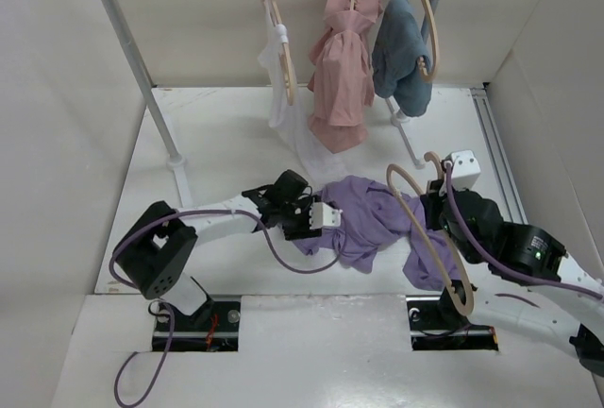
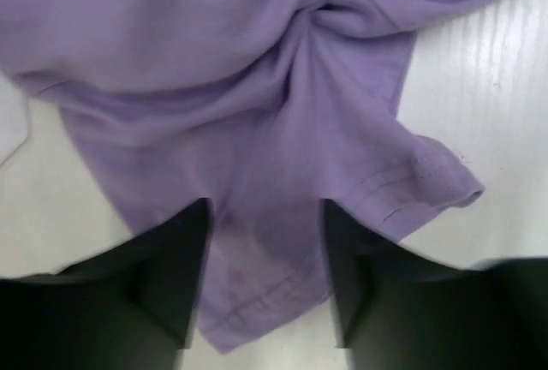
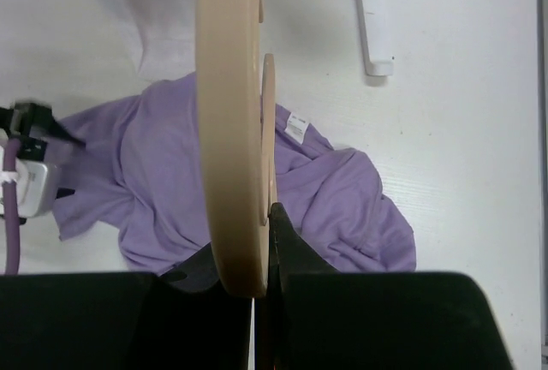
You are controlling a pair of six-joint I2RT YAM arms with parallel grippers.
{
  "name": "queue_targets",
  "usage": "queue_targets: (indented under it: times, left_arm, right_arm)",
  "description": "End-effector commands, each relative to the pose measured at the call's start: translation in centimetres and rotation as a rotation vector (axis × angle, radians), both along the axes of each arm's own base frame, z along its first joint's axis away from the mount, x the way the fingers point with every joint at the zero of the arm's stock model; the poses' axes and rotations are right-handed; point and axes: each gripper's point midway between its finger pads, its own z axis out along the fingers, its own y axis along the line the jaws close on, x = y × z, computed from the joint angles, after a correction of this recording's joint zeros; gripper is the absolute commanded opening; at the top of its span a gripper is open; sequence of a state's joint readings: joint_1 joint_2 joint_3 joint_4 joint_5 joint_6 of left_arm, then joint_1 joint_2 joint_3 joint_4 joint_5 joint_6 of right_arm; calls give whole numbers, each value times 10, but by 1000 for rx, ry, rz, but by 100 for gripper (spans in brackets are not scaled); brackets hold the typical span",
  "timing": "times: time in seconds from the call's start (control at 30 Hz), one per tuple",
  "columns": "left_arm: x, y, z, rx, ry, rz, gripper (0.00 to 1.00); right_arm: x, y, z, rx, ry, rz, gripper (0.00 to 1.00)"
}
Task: Place the t-shirt on the hanger
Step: Place tshirt on hanger
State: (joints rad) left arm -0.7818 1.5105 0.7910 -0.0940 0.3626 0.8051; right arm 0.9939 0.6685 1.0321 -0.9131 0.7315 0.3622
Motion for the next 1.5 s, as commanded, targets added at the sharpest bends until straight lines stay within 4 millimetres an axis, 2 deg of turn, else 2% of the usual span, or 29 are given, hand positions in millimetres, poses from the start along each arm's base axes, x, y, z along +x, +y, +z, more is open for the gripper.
queue_targets:
  times: [0.0, 0.07, 0.1, 0.2, 0.3, 0.33, 0.37, 0.43, 0.47, 0.57, 0.6, 0.7, 0.73, 0.77, 0.8, 0.83, 0.87, 0.9, 0.93, 0.97, 1.03, 1.07, 1.1, 1.13, 1.17, 1.27, 1.3, 1.4, 1.47]
  left_arm:
    - [-6, 1, -12, 32, -23, -83, 45]
    - [-10, 3, -14, 43, -17, -112, 25]
    - [-16, 9, -18, 58, -14, -125, 2]
    - [-16, 24, -21, 101, -62, -128, 0]
    - [-11, 64, -23, 173, -115, -118, 0]
    - [-16, 83, -31, 210, -117, -127, 0]
    - [-9, 106, -24, 246, -166, -103, 0]
    - [0, 133, -20, 306, -269, -150, 0]
    - [5, 158, -15, 321, -302, -100, 0]
    - [16, 189, -2, 390, -392, -169, 0]
    - [19, 211, -3, 409, -374, -116, 0]
    - [36, 249, 7, 500, -397, -100, 0]
    - [43, 253, 12, 519, -423, -73, 0]
    - [46, 253, 14, 515, -434, -57, 2]
    - [57, 245, 30, 469, -469, -41, 17]
    - [52, 223, 36, 324, -426, -29, 35]
    - [53, 208, 49, 225, -409, -1, 53]
    - [53, 188, 65, 113, -385, 21, 66]
    - [57, 153, 104, -67, -391, 7, 74]
    - [56, 138, 121, -165, -354, 36, 77]
    - [50, 112, 150, -341, -212, 128, 77]
    - [47, 94, 159, -397, -179, 117, 75]
    - [47, 85, 163, -426, -147, 156, 75]
    - [45, 75, 164, -473, -49, 259, 75]
    - [53, 59, 159, -469, -76, 305, 75]
    - [58, 30, 150, -487, -31, 425, 76]
    - [63, 18, 139, -466, -34, 470, 76]
    - [87, 7, 123, -453, 17, 670, 72]
    - [102, 11, 112, -433, 25, 782, 70]
  right_arm:
    - [5, -10, 26, 63, -63, -68, 0]
    - [4, -5, 23, 61, -49, -50, 0]
    - [4, -5, 20, 54, -44, -50, 0]
    - [8, 8, 17, 55, -34, -18, 0]
    - [10, 17, 21, 58, -54, 29, 0]
    - [11, 20, 24, 61, -63, 46, 0]
    - [11, 31, 26, 77, -71, 90, 0]
    - [10, 42, 25, 72, -78, 157, 0]
    - [9, 51, 19, 60, -60, 198, 0]
    - [10, 65, 9, 26, -32, 259, 0]
    - [11, 74, 7, 37, -29, 280, 0]
    - [14, 79, 13, 49, -61, 297, 0]
    - [13, 83, 15, 56, -69, 319, 0]
    - [13, 86, 14, 42, -79, 344, 0]
    - [12, 91, 11, 41, -81, 372, 0]
    - [9, 104, 16, 74, -99, 434, 0]
    - [9, 112, 10, 65, -90, 466, 0]
    - [8, 117, 10, 64, -95, 489, 0]
    - [9, 122, 8, 64, -87, 503, 0]
    - [9, 123, 11, 73, -97, 503, 0]
    - [10, 124, 10, 76, -101, 503, 0]
    - [13, 125, 10, 76, -118, 497, 0]
    - [14, 126, 8, 78, -120, 497, 0]
    - [15, 128, 11, 88, -130, 497, 0]
    - [16, 127, 8, 84, -132, 487, 0]
    - [20, 124, 11, 85, -145, 463, 0]
    - [21, 121, 9, 74, -141, 448, 0]
    - [24, 113, 1, 29, -115, 409, 0]
    - [23, 110, -3, 20, -98, 397, 0]
